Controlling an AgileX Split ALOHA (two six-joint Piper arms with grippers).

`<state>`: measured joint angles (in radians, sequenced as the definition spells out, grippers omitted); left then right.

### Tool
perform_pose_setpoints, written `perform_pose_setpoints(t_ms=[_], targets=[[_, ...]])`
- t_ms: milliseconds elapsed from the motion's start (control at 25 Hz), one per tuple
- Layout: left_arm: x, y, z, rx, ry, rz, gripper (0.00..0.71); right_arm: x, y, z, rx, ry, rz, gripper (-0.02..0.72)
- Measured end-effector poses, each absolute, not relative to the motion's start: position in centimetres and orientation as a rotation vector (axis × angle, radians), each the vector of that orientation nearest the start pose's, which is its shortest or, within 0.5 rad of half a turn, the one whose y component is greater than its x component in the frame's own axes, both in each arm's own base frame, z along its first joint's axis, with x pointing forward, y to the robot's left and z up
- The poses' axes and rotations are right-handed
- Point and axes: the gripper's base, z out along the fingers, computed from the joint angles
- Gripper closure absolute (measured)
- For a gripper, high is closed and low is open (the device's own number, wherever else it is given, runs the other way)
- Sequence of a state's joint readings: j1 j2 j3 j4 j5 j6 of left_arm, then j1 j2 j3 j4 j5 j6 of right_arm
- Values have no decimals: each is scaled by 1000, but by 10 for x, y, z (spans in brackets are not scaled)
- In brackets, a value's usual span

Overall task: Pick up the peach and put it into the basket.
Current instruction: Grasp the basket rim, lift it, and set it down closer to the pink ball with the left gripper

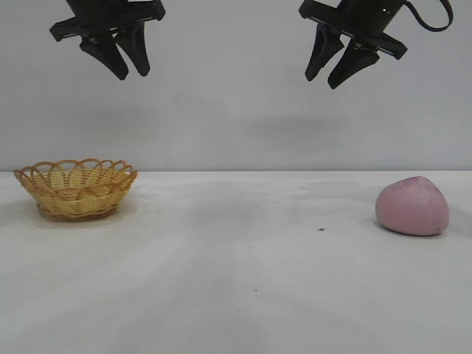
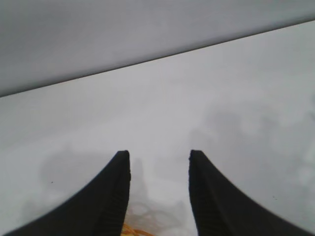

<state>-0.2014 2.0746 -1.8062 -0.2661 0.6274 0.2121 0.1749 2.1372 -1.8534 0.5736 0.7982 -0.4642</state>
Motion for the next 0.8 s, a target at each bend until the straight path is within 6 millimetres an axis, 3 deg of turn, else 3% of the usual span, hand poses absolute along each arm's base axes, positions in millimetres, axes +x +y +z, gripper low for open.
perform_pose_setpoints(t_ms=[800], targets=[[470, -110, 263, 307, 2371, -284, 465, 470, 120, 246, -448, 2446, 562, 381]])
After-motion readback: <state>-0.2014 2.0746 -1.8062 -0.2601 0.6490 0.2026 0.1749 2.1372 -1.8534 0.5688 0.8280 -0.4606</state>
